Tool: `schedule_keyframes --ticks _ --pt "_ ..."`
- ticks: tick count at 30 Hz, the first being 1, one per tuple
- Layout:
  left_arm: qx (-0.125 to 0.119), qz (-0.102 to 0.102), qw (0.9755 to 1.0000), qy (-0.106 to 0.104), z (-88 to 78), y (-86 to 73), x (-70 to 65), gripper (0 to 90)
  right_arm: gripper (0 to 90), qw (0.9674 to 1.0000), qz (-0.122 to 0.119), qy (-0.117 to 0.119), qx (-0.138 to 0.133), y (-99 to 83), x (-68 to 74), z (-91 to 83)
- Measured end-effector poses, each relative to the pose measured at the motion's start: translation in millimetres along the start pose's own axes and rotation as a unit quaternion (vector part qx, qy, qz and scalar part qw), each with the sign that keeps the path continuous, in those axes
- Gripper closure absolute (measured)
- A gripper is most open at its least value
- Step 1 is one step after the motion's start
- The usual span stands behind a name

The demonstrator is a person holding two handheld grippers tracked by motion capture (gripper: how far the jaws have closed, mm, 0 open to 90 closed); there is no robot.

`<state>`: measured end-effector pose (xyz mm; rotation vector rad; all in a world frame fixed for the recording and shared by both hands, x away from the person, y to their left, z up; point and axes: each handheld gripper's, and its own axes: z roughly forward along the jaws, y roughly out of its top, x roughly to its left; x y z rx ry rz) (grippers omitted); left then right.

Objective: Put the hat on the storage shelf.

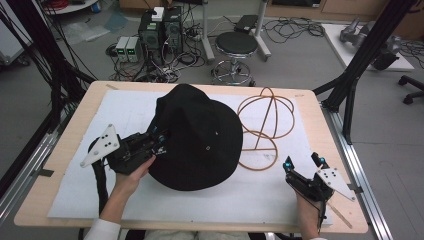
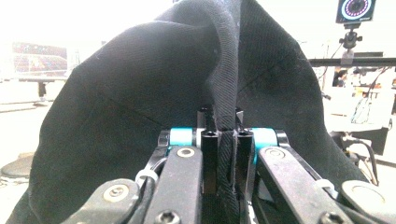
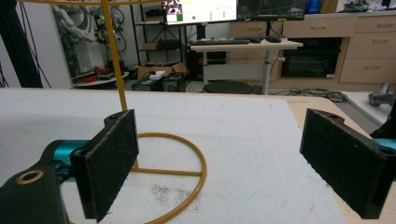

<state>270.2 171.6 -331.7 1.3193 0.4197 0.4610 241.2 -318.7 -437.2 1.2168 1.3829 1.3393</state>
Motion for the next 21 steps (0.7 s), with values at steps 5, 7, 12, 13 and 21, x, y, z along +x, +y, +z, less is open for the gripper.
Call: schedule_keyframes --ticks 5,7,12,13,21 --pt "-0.021 -0.005 0.9998 0.002 4.6 2.6 0.7 86.1 10.7 1.0 0.002 0.002 0.0 -0.1 0.8 -0.8" --pt "-0.026 -0.001 0.9997 0.001 6.3 4.5 0.0 86.2 10.7 1.0 0.003 0.002 0.0 -0.1 0.8 -0.9" --pt "-0.053 -0.002 0.9986 -0.005 12.2 8.9 -0.7 86.1 10.7 1.0 0.004 0.003 -0.003 0.0 1.3 -1.5" --pt "-0.062 -0.003 0.9981 -0.006 14.1 9.8 -0.7 86.1 10.7 1.0 0.004 0.003 -0.003 0.0 1.3 -1.6" --pt "-0.085 0.0 0.9963 -0.009 23.1 16.7 -1.8 86.2 10.7 0.9999 0.01 0.006 -0.002 -0.1 1.9 -1.6"
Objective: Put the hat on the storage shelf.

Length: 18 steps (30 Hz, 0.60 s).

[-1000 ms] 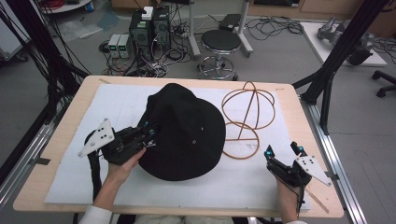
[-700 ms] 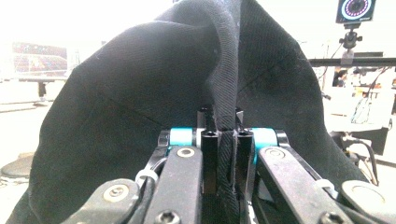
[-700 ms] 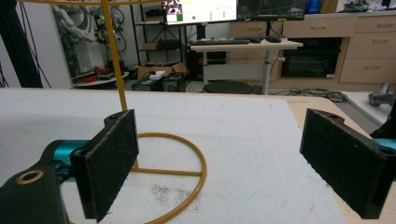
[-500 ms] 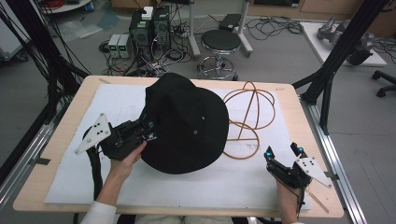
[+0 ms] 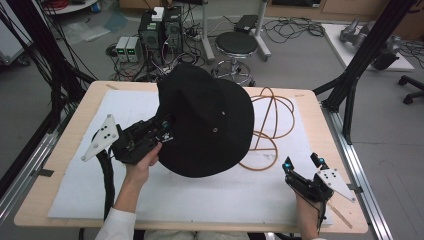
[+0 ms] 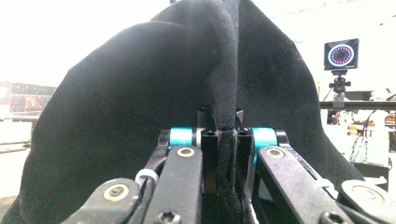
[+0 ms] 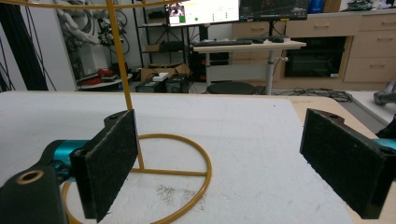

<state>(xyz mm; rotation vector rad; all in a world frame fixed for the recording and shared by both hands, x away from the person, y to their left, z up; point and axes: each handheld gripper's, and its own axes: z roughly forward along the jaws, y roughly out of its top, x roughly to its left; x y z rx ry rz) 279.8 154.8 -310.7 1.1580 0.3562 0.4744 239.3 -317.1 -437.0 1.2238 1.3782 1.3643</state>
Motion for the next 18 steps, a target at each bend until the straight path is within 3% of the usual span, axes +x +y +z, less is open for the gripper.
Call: schedule_keyframes --ticks 9,18 --pt "-0.023 -0.008 0.9997 -0.004 16.9 5.9 0.8 86.2 10.7 1.0 0.003 0.002 0.001 -0.1 0.1 0.9" --pt "-0.023 -0.013 0.9995 -0.016 49.9 1.6 1.6 86.2 10.7 1.0 0.002 0.004 0.001 -0.3 0.4 2.8"
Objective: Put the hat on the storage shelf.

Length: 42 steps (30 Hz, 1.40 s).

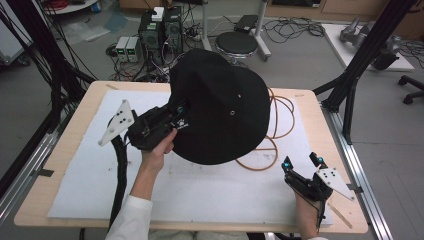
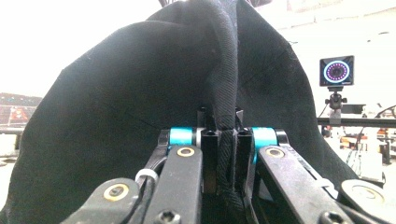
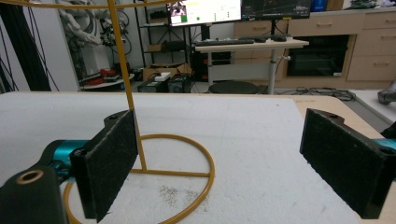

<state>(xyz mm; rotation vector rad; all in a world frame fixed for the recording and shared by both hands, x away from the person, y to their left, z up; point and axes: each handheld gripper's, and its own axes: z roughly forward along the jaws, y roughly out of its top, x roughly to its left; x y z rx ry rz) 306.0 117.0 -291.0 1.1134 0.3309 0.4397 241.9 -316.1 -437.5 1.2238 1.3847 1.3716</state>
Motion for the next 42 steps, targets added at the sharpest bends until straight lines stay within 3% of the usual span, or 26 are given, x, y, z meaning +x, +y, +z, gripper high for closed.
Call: schedule_keyframes --ticks 2,7,15,23,30,34,42 --pt "0.001 0.003 1.0 0.0 7.3 -3.5 0.2 86.2 10.7 1.0 0.0 0.001 0.0 0.0 0.2 0.6" --pt "0.002 -0.012 0.9999 -0.002 24.0 -14.2 2.0 86.1 10.7 1.0 -0.001 0.002 0.001 -0.2 0.4 1.4" --pt "0.005 -0.026 0.9996 -0.005 46.0 -17.1 7.6 86.2 10.7 1.0 0.0 0.001 0.001 -0.4 0.0 1.5" --pt "0.026 -0.035 0.999 -0.005 76.4 -25.0 12.4 86.2 10.7 1.0 0.002 0.0 0.002 -0.3 0.0 1.5" --pt "0.043 -0.043 0.9979 -0.02 110.8 -36.3 4.5 86.2 10.7 1.0 -0.001 0.002 0.001 -0.7 -0.1 3.2" --pt "0.066 -0.04 0.9967 -0.022 128.4 -40.8 2.3 86.2 10.7 1.0 0.0 0.002 0.002 -0.7 -0.4 2.9" --pt "0.087 -0.048 0.9947 -0.029 144.9 -50.8 1.2 86.1 10.7 1.0 0.001 0.003 0.002 -0.7 -0.8 2.3"
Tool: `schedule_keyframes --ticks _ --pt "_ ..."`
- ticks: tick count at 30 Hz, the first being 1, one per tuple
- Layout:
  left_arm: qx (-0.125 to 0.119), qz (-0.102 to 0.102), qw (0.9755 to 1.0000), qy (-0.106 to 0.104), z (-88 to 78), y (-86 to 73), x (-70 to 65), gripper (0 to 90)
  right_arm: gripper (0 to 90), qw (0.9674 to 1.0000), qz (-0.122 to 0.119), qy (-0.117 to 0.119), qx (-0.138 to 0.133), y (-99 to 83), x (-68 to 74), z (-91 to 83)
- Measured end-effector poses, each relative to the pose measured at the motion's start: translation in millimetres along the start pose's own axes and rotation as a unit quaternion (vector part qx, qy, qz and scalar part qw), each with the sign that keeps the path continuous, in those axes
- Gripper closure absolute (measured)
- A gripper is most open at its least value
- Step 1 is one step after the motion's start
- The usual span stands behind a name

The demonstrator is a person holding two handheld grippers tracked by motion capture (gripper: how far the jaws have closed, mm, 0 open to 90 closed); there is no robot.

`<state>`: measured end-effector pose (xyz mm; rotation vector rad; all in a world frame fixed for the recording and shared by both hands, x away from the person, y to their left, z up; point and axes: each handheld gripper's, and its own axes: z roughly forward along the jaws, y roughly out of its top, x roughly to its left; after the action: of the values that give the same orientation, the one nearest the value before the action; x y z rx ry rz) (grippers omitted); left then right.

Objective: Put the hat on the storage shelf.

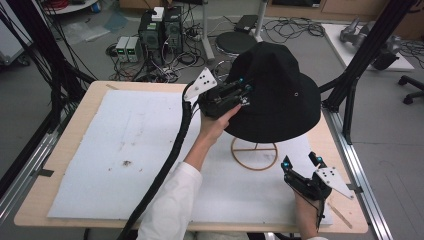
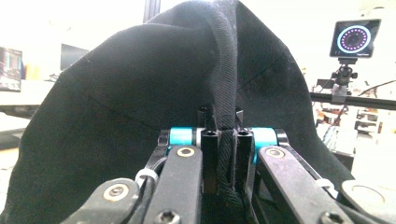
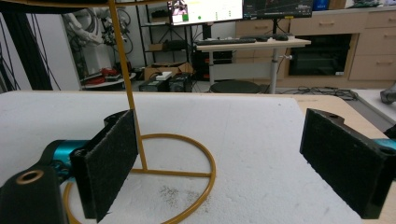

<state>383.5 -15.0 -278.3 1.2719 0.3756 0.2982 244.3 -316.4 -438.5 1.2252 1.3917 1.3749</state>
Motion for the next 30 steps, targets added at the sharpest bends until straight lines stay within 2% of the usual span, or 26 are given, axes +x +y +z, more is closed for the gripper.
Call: schedule_keyframes --ticks 4,8,11,16,22,26,30 --pt "0.017 0.007 0.9998 -0.002 4.0 -4.3 -0.9 86.1 10.7 1.0 0.002 0.001 0.0 0.0 -0.1 -0.6" --pt "0.026 0.005 0.9996 -0.003 6.5 -6.7 -0.6 86.1 10.7 1.0 0.003 0.001 0.0 0.0 0.1 -0.6" --pt "0.043 0.014 0.999 -0.004 8.7 -7.5 -0.9 86.1 10.7 1.0 0.0 0.002 0.0 -0.1 0.2 -0.2" --pt "0.064 0.018 0.9977 -0.006 10.7 -10.5 -1.0 86.1 10.7 1.0 -0.001 0.001 0.002 -0.1 0.1 -0.9" --pt "0.1 0.037 0.9942 -0.01 14.2 -11.7 -2.6 86.1 10.7 1.0 0.0 0.001 0.001 -0.4 -0.2 -0.8" --pt "0.115 0.045 0.9922 -0.018 17.9 -12.3 -5.2 85.9 10.7 1.0 -0.001 0.001 0.003 -0.5 -0.1 -0.4" --pt "0.123 0.052 0.991 -0.013 18.5 -9.5 -7.4 85.6 10.7 1.0 0.003 0.0 0.001 -0.3 -0.4 -1.0"
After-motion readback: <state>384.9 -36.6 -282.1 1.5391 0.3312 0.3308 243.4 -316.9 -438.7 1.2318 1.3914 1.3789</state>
